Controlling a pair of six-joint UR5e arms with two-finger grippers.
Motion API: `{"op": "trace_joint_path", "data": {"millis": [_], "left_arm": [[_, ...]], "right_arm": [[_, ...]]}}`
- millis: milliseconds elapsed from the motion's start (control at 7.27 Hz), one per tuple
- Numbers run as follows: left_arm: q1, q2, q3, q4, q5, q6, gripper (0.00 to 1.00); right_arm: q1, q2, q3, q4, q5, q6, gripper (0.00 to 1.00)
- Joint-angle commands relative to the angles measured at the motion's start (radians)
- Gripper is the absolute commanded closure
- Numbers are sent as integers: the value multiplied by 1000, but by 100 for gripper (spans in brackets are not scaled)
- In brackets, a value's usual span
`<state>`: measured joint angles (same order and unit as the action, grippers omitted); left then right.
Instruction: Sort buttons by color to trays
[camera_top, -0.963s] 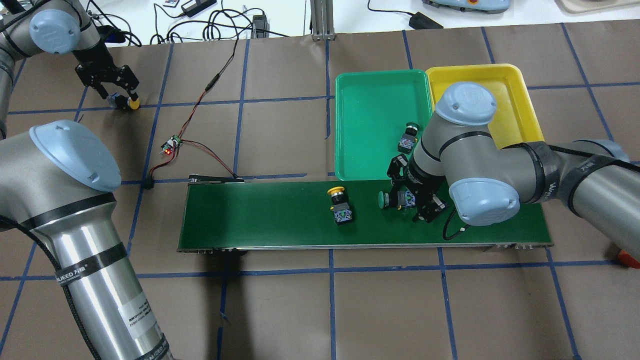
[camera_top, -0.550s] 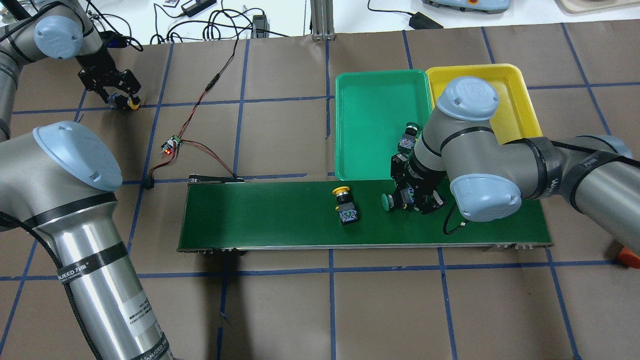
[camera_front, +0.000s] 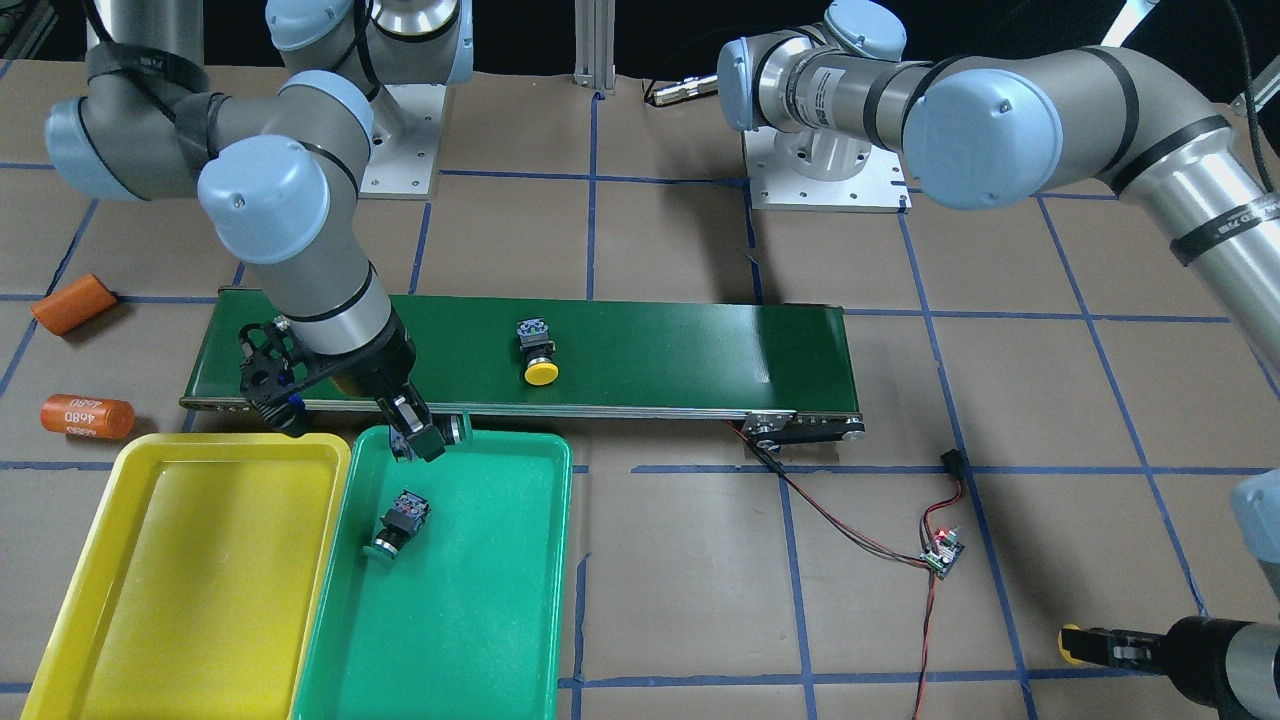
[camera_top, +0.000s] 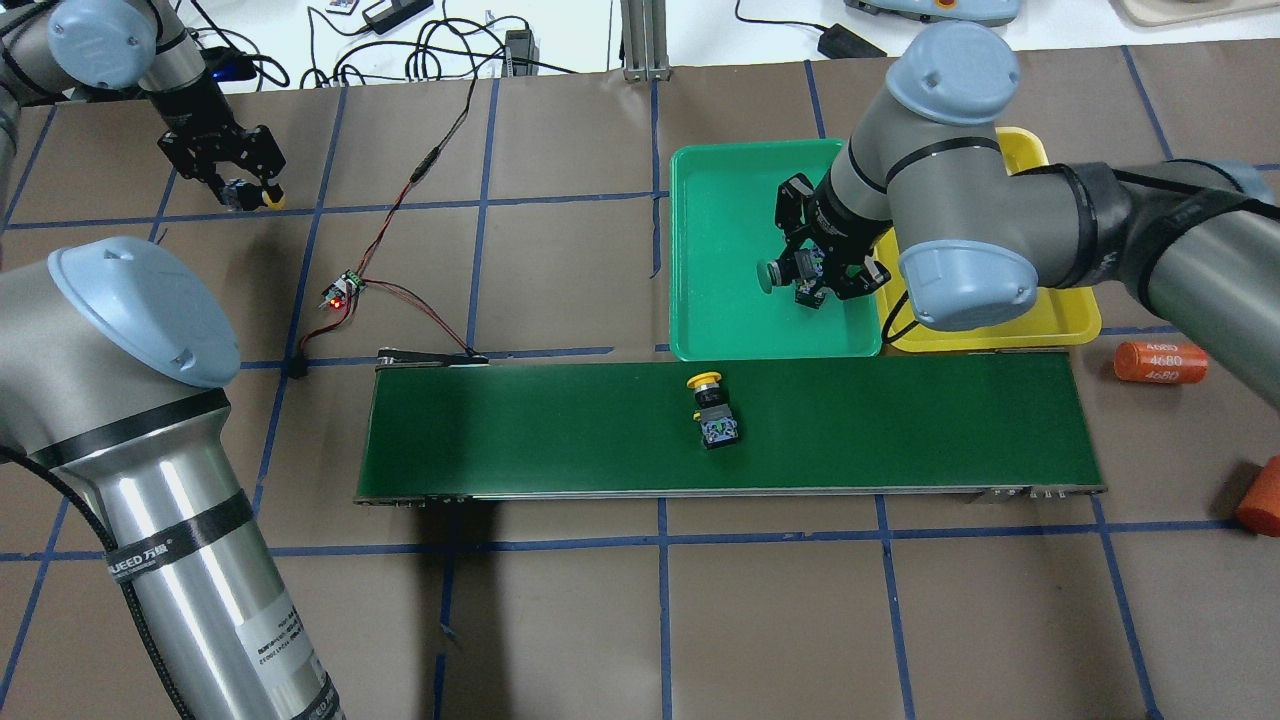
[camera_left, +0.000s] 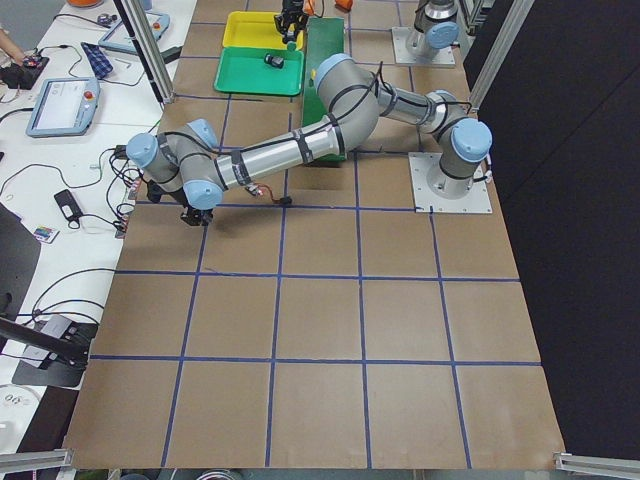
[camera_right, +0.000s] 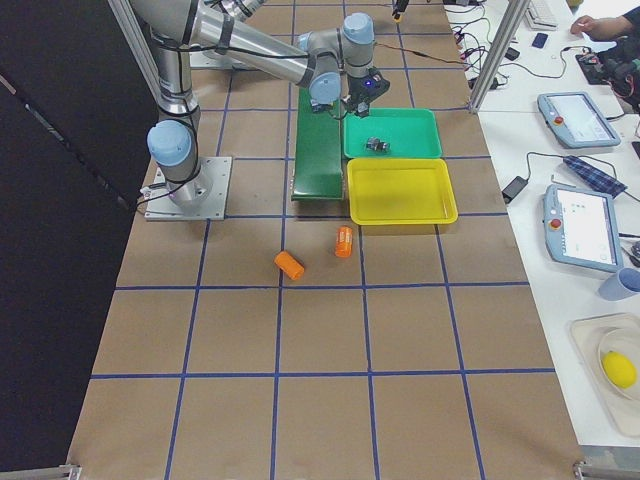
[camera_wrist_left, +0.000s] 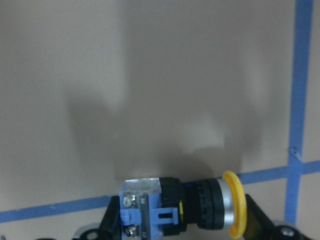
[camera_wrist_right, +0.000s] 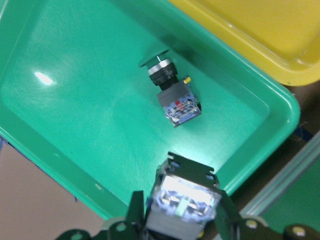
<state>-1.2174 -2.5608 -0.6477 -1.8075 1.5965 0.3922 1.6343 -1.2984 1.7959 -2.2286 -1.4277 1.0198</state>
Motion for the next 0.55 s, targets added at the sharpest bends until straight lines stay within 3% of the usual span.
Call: {"op": "trace_joint_path", "data": {"millis": [0, 275, 413], "left_arm": [[-90, 135, -10, -214, -46, -137, 100], [-189, 267, -158, -231, -42, -263, 100], [-191, 357, -288, -222, -49, -266, 100]], "right_arm": [[-5, 62, -73, 1, -14, -16, 0], [-8, 29, -84, 50, -16, -42, 0], [-13, -51, -82, 160, -36, -225, 0]]}}
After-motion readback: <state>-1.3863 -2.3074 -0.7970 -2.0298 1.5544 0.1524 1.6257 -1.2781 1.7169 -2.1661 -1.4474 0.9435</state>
